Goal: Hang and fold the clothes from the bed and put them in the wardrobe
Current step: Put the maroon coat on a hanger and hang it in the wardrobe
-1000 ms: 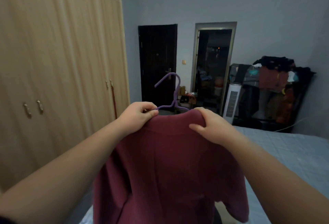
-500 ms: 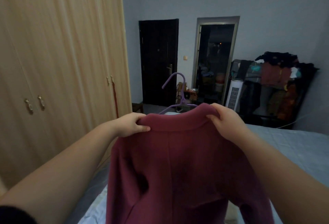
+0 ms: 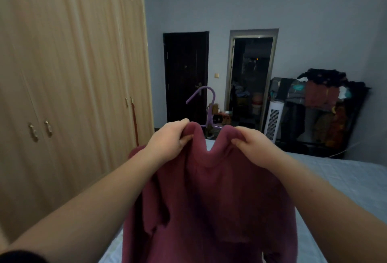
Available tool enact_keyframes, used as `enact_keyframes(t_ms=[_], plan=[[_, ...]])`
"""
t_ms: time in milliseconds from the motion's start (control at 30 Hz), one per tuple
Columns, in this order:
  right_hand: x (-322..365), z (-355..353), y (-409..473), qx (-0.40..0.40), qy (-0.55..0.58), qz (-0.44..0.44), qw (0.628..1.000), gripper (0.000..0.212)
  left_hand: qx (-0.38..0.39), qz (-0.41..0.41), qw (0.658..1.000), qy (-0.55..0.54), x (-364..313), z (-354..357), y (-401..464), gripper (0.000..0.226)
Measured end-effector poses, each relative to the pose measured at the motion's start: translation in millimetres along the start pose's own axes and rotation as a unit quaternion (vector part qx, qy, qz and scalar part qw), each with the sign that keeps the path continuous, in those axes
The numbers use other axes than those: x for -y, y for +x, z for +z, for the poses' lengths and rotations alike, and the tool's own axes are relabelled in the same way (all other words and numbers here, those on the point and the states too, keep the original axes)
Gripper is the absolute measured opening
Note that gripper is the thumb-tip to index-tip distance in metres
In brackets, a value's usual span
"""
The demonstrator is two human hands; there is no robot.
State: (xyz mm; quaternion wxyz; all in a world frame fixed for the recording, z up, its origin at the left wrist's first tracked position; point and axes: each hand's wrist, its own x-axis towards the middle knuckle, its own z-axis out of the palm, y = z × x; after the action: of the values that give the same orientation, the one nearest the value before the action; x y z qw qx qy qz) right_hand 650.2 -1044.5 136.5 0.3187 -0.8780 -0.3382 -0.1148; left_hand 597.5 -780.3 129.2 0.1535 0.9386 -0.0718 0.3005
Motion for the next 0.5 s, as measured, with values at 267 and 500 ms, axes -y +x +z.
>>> enact_keyframes(t_ms=[267,500], plan=[[-24,-63,12,-0.135,-0.042,0.115,0.983,0.01,-0.052,-0.096,0.976,-0.187,26,-38,3,0.029],[33,-32,-7,-0.159,-0.151,0.076,0.973,0.045,-0.057,-0.127,0.972,-0.191,19,-46,8,0.026]])
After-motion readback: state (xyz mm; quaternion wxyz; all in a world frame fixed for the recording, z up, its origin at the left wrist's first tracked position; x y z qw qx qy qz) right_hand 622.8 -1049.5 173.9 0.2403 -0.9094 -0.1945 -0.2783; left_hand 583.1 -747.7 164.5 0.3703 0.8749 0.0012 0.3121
